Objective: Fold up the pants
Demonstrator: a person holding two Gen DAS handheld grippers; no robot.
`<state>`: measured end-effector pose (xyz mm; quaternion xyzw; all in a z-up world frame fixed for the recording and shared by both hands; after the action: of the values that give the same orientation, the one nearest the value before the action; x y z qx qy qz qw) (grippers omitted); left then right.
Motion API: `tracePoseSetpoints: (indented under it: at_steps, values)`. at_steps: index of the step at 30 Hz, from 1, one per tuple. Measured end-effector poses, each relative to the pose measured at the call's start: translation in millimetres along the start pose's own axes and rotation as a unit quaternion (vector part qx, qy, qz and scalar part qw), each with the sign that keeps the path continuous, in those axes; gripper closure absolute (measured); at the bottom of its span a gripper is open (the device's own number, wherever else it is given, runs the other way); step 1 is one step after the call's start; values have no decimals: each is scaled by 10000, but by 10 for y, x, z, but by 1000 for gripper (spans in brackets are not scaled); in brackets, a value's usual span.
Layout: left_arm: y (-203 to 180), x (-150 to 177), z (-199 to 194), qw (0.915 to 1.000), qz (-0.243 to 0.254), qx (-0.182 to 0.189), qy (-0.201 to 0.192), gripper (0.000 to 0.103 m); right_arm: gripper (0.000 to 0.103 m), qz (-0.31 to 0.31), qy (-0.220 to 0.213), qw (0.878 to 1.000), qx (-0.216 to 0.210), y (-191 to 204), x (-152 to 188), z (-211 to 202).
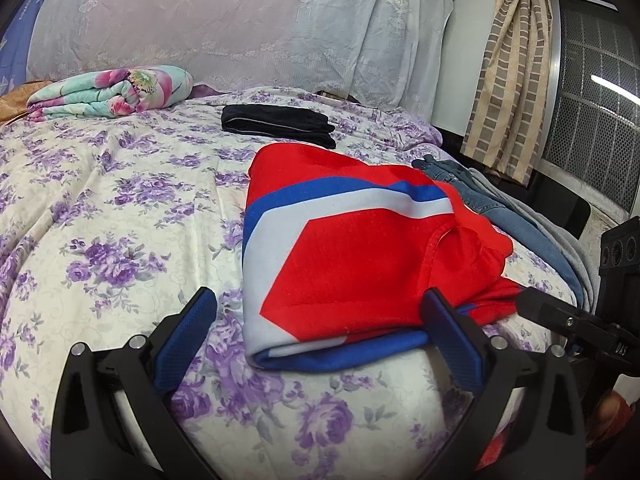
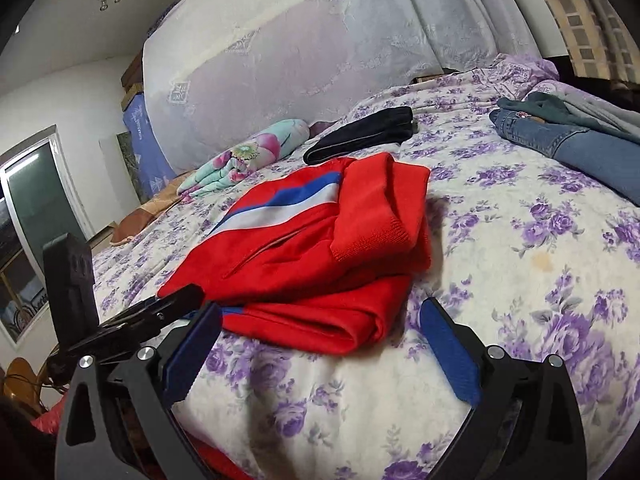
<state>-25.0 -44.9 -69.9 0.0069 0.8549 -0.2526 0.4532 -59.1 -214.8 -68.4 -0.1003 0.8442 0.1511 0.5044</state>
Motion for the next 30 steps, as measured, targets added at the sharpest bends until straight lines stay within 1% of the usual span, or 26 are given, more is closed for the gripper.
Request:
tracePoseSetpoints:
  at_steps: [2, 4, 6, 9, 11, 13, 14, 16, 17, 19, 20, 21, 22, 24, 27, 29, 30]
  values:
    - [3, 0, -2, 10000, 5, 1, -13, 4, 3, -356, 258, 9989, 157, 64, 65, 32]
    - [1, -4, -10, 10000, 11, 12, -39, 4, 3, -727, 383, 9961, 326, 144, 104, 47]
    - [5, -12, -20, 10000, -2, 43, -42, 4, 3, -785, 383, 9959, 251, 154, 96, 48]
    - [12, -30, -35, 9998, -17, 141, 119, 4, 3, -516, 388, 9979, -86, 39, 12, 50]
    - [24, -63, -31, 9991, -72, 229, 343, 4, 3, -186, 479, 9977, -450, -71, -51, 46]
    - [58, -120, -24, 9972, -297, 389, 557, 4, 3, 125, 616, 9949, -788, -161, -122, 46]
    - [68, -144, -17, 9960, -401, 472, 637, 4, 3, 381, 693, 9917, -1015, -237, -180, 45]
    - [104, -211, 9, 9928, -633, 638, 789, 4, 3, 697, 737, 9874, -1216, -336, -254, 52]
    - [109, -240, 33, 9907, -726, 746, 873, 4, 3, 954, 791, 9830, -1353, -434, -314, 64]
    - [98, -276, 82, 9883, -759, 867, 1000, 4, 3, 1292, 859, 9769, -1471, -562, -385, 85]
    - [92, -292, 123, 9872, -749, 882, 1102, 4, 3, 1585, 933, 9716, -1492, -674, -425, 122]
    - [77, -289, 151, 9862, -734, 889, 1190, 4, 3, 1819, 1037, 9656, -1541, -753, -448, 169]
    - [53, -292, 195, 9839, -700, 957, 1336, 4, 3, 2071, 1251, 9551, -1711, -828, -469, 267]
    - [4, -297, 264, 9799, -647, 1071, 1556, 4, 3, 2254, 1597, 9411, -1952, -891, -487, 431]
    - [-46, -283, 359, 9756, -576, 1146, 1783, 4, 3, 2312, 1887, 9268, -2279, -876, -576, 659]
    - [-57, -262, 399, 9747, -535, 1180, 1822, 4, 3, 2264, 2017, 9207, -2456, -839, -626, 830]
    - [-69, -250, 410, 9755, -480, 1172, 1799, 4, 3, 2282, 2006, 9191, -2509, -823, -664, 900]
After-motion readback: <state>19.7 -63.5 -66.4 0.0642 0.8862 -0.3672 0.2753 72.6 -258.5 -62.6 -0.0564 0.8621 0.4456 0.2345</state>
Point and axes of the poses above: each gripper's, at about its wrist camera, not at the fingertips, and z roughly the way its jaws point, y to its left, x to its underside, the point moved 6 cm from there along z, roughly the way its jaws point, and after that the axes turned 11 degrees about -z, right-handed, at the moved point
